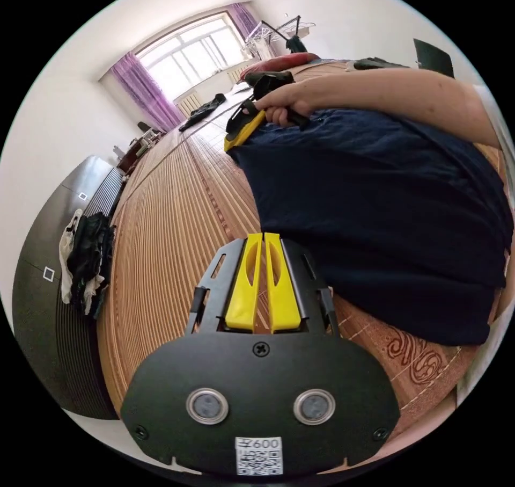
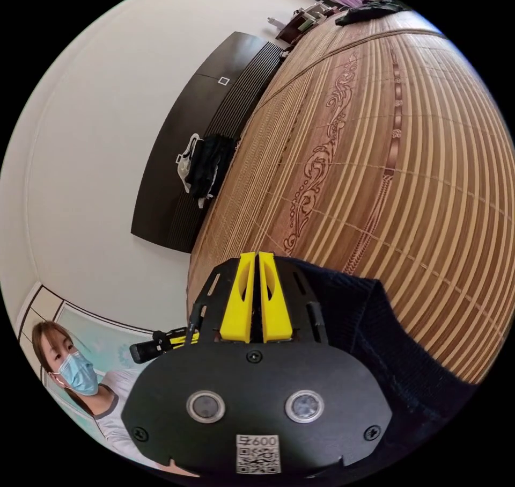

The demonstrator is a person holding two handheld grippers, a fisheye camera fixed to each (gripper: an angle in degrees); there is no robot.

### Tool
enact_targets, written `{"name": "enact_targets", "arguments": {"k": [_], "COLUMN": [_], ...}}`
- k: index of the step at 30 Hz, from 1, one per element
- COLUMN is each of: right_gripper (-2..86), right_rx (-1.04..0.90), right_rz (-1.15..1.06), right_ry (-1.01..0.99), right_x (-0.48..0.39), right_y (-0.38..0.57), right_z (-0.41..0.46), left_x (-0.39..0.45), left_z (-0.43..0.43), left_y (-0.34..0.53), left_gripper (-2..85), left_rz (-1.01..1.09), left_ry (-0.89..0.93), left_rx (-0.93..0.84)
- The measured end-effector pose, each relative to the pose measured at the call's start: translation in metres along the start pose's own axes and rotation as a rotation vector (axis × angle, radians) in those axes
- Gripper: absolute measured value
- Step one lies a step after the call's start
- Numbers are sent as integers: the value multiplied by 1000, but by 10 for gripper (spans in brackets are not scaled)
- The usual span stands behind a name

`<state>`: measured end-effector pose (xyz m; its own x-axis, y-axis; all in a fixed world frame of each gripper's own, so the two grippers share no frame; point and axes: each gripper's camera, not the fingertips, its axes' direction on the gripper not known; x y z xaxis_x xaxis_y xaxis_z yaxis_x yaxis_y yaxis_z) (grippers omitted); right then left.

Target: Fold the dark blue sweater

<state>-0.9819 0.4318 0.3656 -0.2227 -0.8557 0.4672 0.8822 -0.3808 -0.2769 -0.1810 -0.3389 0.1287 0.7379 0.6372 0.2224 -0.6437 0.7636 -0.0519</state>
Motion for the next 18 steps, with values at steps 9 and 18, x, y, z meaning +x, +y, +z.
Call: {"name": "enact_targets", "arguments": {"k": [9,18], "right_gripper": [-8,-8], "right_rx": [149,-122], "right_rz": [-108,-217], "right_ry": [-101,52], "right_x": [-20,-54], "right_y": [32,40], "right_z": [-58,-12], "left_x": [-51,-121], "left_z": [-19,-24], "left_y": [29,52], "left_gripper": [9,10], "left_rz": [-42,-224], "left_ry": [53,7], "left_rx": [61,61]}}
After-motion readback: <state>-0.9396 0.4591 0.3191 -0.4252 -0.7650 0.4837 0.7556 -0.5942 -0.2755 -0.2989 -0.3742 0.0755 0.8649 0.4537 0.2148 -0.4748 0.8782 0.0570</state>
